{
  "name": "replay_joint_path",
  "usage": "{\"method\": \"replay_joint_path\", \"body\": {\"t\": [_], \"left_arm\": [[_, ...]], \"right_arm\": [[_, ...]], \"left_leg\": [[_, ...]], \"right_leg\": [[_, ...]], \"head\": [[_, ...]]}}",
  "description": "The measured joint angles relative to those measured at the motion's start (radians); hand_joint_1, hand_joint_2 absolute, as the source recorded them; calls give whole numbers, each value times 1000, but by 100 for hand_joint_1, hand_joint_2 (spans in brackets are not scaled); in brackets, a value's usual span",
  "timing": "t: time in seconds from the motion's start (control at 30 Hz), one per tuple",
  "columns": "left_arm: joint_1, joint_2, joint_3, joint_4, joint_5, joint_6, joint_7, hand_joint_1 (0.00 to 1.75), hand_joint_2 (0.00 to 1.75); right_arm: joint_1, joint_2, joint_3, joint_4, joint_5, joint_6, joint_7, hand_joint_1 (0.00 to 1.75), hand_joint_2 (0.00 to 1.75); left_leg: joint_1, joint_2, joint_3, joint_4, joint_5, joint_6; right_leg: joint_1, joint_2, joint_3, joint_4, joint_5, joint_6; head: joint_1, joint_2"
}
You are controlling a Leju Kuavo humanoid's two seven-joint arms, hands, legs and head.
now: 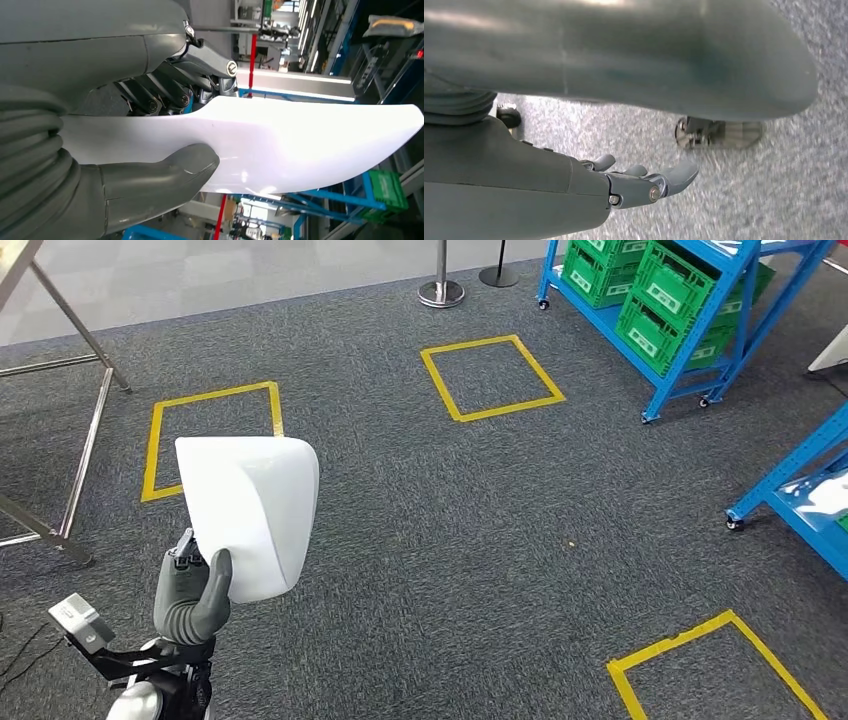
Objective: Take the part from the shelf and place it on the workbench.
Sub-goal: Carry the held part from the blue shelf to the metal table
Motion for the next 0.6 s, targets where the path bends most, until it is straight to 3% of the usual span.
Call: {"method": "replay_joint_path", "body": {"t": [0.03,0.1,0.17,0.2,0.23,0.27,0.33,0.37,0.4,0.47,0.5,0.53,0.6], "left_arm": [[-5,1,0,4,3,2,-1,175,175],[-13,3,-1,10,10,7,-3,175,175],[-7,4,0,9,13,20,-7,175,175],[3,4,2,4,14,27,-9,175,175],[16,4,4,-6,14,34,-9,175,175],[29,5,7,-21,14,38,-8,175,175],[50,5,13,-49,13,38,0,175,175],[57,5,15,-59,12,36,5,175,175],[60,5,16,-67,9,33,12,175,175],[63,5,17,-74,0,26,24,175,175],[63,5,17,-76,-5,24,28,175,175],[62,4,17,-77,-10,23,30,175,175],[59,4,18,-78,-17,22,32,175,175]], "right_arm": [[0,1,-1,0,-2,-1,4,0,0],[4,2,-2,0,3,-5,17,0,0],[10,2,-2,0,10,-10,29,0,0],[14,2,-2,0,9,-12,30,0,0],[16,2,-3,0,7,-14,30,0,0],[17,1,-4,0,2,-14,29,0,0],[19,-3,-8,0,-4,-13,30,0,0],[19,-4,-10,0,-5,-12,33,0,0],[18,-5,-11,0,-5,-11,36,0,0],[16,-6,-12,0,-4,-8,42,0,0],[16,-6,-12,0,-4,-7,41,0,0],[16,-6,-14,0,-6,-6,37,0,0],[18,-6,-17,0,-9,-4,19,0,0]], "left_leg": [[3,-10,4,-5,4,6],[5,-31,3,-6,9,15],[4,-60,-2,-4,10,18],[3,-75,-3,-2,10,18],[3,-91,-3,1,10,18],[4,-106,-3,4,9,16],[4,-135,-8,11,7,8],[6,-148,-13,13,7,1],[7,-161,-17,13,9,-7],[12,-185,-26,8,16,-23],[11,-174,-32,13,13,-28],[9,-147,-44,35,-1,-32],[6,-71,-92,139,-58,-36]], "right_leg": [[-1,31,-11,28,-19,4],[-2,92,-68,143,-79,7],[-1,108,-130,257,-114,6],[-1,111,-140,270,-104,4],[-1,115,-131,240,-74,2],[-2,127,-104,175,-33,-1],[-5,181,-50,48,18,-6],[-5,200,-36,13,26,-7],[-3,208,-33,3,23,-10],[-1,178,-28,-6,28,-21],[-1,162,-23,-13,32,-29],[-2,145,-18,-20,36,-36],[0,113,-14,-26,39,-46]], "head": [[2,0],[6,0],[7,0],[7,0],[7,0],[7,0],[7,0],[7,0],[7,0],[7,0],[7,0],[4,0],[0,0]]}}
